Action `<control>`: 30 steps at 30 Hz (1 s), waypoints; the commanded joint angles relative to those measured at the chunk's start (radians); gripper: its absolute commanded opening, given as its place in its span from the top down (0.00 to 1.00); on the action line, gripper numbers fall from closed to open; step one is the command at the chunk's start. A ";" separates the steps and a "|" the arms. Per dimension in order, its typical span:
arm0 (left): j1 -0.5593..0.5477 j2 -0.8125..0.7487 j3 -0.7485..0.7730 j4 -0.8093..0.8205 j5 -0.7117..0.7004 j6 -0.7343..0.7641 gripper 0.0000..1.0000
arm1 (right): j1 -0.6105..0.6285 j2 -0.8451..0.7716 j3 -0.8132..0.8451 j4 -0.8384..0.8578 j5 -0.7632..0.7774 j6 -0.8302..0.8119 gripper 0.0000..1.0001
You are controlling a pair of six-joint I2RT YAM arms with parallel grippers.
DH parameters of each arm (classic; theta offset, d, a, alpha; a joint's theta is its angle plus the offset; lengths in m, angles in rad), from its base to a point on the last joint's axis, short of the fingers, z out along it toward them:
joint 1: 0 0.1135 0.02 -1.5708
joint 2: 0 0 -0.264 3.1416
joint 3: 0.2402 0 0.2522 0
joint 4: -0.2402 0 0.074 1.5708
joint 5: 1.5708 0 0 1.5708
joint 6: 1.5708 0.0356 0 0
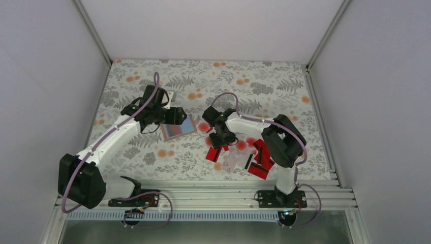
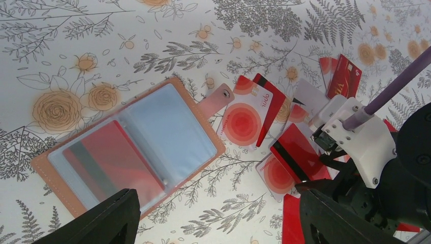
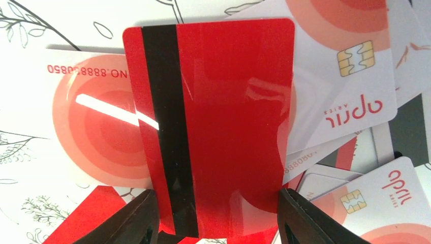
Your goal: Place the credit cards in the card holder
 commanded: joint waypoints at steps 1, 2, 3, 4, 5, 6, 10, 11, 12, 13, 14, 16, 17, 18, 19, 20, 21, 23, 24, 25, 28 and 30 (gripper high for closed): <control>-0.004 -0.027 -0.014 -0.003 -0.010 0.012 0.21 | 0.010 0.035 -0.050 0.025 0.020 0.016 0.46; -0.004 -0.029 -0.016 -0.003 -0.009 0.012 0.22 | 0.010 0.032 -0.049 0.025 0.020 0.016 0.47; -0.004 -0.029 -0.017 -0.003 -0.008 0.010 0.21 | 0.010 0.027 -0.047 0.025 0.020 0.016 0.47; -0.004 -0.031 -0.018 -0.003 -0.008 0.009 0.22 | 0.010 0.023 -0.045 0.025 0.018 0.015 0.48; -0.004 -0.033 -0.019 -0.003 -0.008 0.008 0.21 | 0.010 0.019 -0.042 0.024 0.019 0.017 0.48; -0.004 -0.036 -0.019 -0.003 -0.008 0.007 0.21 | 0.010 0.015 -0.041 0.024 0.017 0.019 0.48; -0.004 -0.044 -0.018 -0.006 -0.007 0.002 0.21 | 0.010 -0.013 -0.019 0.017 0.010 0.027 0.48; -0.003 -0.047 -0.018 -0.007 -0.005 0.000 0.21 | 0.010 -0.021 -0.016 0.016 0.010 0.029 0.48; -0.004 -0.048 -0.018 -0.006 -0.003 -0.001 0.21 | 0.009 -0.029 -0.009 0.016 0.008 0.031 0.48; -0.004 -0.050 -0.018 -0.007 0.000 -0.004 0.22 | 0.008 -0.039 -0.004 0.016 0.006 0.031 0.48; -0.003 -0.051 -0.018 -0.006 0.003 -0.006 0.21 | 0.009 -0.045 0.000 0.016 0.002 0.033 0.48; -0.004 -0.054 -0.018 -0.002 0.013 -0.013 0.21 | 0.007 -0.059 0.004 0.020 -0.009 0.034 0.48; -0.003 -0.056 -0.017 -0.001 0.019 -0.018 0.22 | 0.007 -0.064 0.006 0.022 -0.015 0.036 0.48; -0.004 -0.057 -0.017 0.002 0.023 -0.022 0.21 | 0.006 -0.072 0.006 0.024 -0.019 0.038 0.48; -0.004 -0.058 -0.015 0.003 0.028 -0.026 0.22 | 0.006 -0.078 0.006 0.026 -0.023 0.040 0.48; -0.004 -0.060 -0.013 0.005 0.032 -0.032 0.21 | 0.006 -0.085 0.007 0.028 -0.026 0.042 0.48; -0.003 -0.060 -0.011 0.007 0.038 -0.036 0.22 | 0.004 -0.092 0.007 0.030 -0.028 0.044 0.48; -0.004 -0.059 -0.008 0.011 0.046 -0.043 0.21 | 0.003 -0.104 0.005 0.031 -0.034 0.047 0.48; -0.003 -0.059 -0.006 0.012 0.050 -0.045 0.21 | 0.002 -0.111 0.006 0.033 -0.036 0.048 0.48; -0.004 -0.058 -0.005 0.015 0.055 -0.048 0.21 | 0.001 -0.116 0.004 0.031 -0.037 0.049 0.48; -0.004 -0.054 -0.002 0.023 0.072 -0.060 0.21 | -0.002 -0.136 0.007 0.028 -0.043 0.053 0.48; -0.003 -0.055 -0.001 0.034 0.091 -0.077 0.21 | -0.004 -0.158 0.013 0.032 -0.053 0.057 0.48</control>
